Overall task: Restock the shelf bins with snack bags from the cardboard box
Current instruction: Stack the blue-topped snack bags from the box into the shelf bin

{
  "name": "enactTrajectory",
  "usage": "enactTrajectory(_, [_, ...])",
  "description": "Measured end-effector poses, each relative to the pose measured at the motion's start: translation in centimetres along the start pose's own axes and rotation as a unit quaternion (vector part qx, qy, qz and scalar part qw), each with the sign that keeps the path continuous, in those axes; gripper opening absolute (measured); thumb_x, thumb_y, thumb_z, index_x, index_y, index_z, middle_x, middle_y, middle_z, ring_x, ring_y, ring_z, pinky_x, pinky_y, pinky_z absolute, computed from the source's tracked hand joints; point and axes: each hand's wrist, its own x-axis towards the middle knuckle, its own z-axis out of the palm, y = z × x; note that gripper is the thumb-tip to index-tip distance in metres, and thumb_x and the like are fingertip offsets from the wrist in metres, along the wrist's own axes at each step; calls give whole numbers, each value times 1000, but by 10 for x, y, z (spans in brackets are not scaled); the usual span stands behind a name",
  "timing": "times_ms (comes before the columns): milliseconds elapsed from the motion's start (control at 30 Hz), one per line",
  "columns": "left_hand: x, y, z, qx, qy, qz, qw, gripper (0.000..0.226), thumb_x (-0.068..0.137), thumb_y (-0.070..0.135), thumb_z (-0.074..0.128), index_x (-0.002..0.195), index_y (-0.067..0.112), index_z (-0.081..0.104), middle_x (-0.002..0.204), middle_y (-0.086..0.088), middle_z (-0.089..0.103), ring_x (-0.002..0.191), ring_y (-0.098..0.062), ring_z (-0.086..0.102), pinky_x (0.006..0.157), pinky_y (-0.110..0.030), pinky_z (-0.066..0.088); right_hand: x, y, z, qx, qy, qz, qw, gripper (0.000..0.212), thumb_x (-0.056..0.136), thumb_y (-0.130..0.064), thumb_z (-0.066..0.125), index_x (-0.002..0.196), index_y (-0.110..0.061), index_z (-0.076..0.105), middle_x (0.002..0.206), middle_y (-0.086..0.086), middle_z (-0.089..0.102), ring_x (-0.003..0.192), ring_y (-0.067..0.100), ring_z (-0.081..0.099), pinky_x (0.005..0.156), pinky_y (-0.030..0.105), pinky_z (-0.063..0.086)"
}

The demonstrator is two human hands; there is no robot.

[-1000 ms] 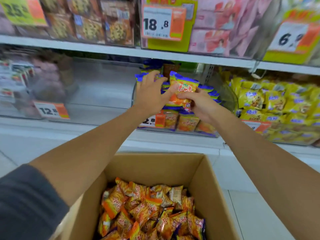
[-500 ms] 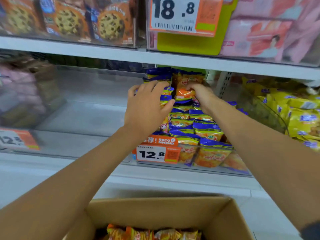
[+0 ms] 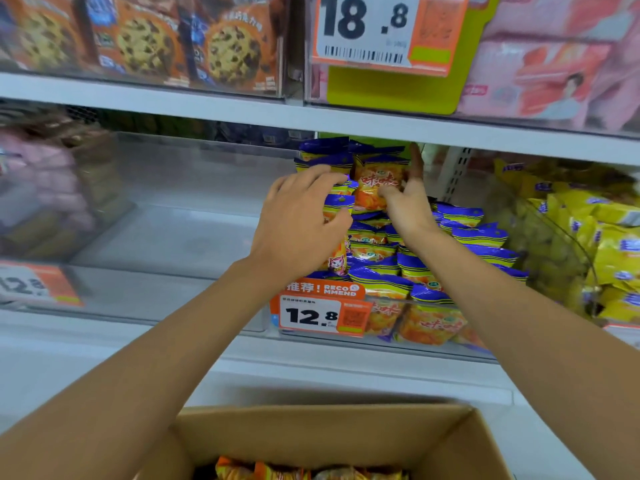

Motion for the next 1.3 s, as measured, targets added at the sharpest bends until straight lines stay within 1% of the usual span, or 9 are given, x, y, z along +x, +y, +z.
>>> enactTrajectory(100, [0,-5,-4,-57,-9,1,998,45,92,32,58,136,28,52,152,5,38,140,-15,30,114,-29,19,-4,2,-1,-156,4,-97,983,59,97,-14,53,150,-30,32,148,10,36,134,28,40,109,32,35])
enactTrajectory(167, [-2,-10,-5,-53,-12,17,998,44,92,37,58,135,31,54,153,5,37,141,-15,28,115,-31,17,-6,3,-4,-200,-5,-123,972,55,96,-16,56,147,-26,38,145,14,39,127,25,43,111,32,33])
enactTrajectory(233, [-6,-13,-6,-34,-14,23,999,46,90,47,50,134,34,56,152,6,38,141,-14,27,114,-32,15,-8,0,-6,-221,-34,-121,967,64,91,-16,61,149,-24,36,145,17,37,127,27,43,111,32,34])
enactTrajectory(300, [-9,-13,-6,-40,-24,10,999,50,89,51,44,136,36,54,153,7,37,142,-12,25,111,-30,12,-12,-4,-6,-248,-46,-114,961,71,88,-16,67,150,-22,33,150,19,28,140,29,29,111,26,26])
enactTrajectory(467, [-11,-10,-9,-75,-45,-13,996,54,90,40,37,143,37,45,157,8,30,144,-10,18,115,-32,8,-11,-6,-9,-320,-32,-112,940,72,88,-26,69,150,-27,33,156,19,19,145,34,14,115,36,20])
enactTrajectory(633, [-13,-11,-11,-101,-52,-26,993,55,90,42,42,144,33,44,158,6,29,145,-11,19,118,-39,13,-6,-6,-11,-354,-81,-109,925,73,91,-31,65,152,-25,27,158,15,23,147,34,12,116,42,19])
enactTrajectory(867, [-17,-5,-18,-93,-21,-51,994,52,93,33,63,142,30,47,157,3,31,146,-15,23,117,-40,16,-22,-20,-19,-335,-64,-93,936,81,87,-33,70,151,-39,21,162,14,1,148,36,4,118,39,17])
enactTrajectory(1167, [-49,24,-19,-32,117,-95,988,53,82,35,74,129,20,53,140,-5,45,129,-22,39,101,-38,34,-61,-30,-27,-332,-46,-157,929,62,88,-22,70,144,-30,44,157,11,25,146,30,20,116,49,23])
enactTrajectory(1300, [-72,44,-24,-29,153,-89,984,22,82,25,71,98,19,57,98,2,58,92,-21,53,75,-35,40,-107,-34,-43,-282,2,-191,940,23,85,-14,68,107,-17,68,115,4,56,108,23,51,93,37,43])
